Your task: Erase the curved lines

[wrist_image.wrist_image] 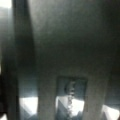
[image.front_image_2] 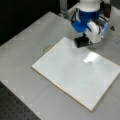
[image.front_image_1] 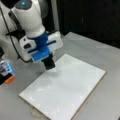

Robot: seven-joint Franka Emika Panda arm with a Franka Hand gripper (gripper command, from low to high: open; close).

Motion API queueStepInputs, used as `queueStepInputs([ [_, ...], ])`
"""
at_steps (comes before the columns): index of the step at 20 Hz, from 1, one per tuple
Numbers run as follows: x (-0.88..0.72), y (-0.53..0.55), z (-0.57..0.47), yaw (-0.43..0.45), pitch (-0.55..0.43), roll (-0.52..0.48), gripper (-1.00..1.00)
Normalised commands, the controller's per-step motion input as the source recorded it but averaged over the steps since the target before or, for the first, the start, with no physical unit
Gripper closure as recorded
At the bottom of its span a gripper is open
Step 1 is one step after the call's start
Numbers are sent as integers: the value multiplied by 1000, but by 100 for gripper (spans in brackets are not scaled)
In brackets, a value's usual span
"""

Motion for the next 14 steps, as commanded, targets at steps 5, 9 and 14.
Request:
queueStepInputs([
  [5,251,-390,185,378,255,-79,100],
  [9,294,-480,207,379,267,-65,100],
  [14,370,-590,214,392,271,-32,100],
])
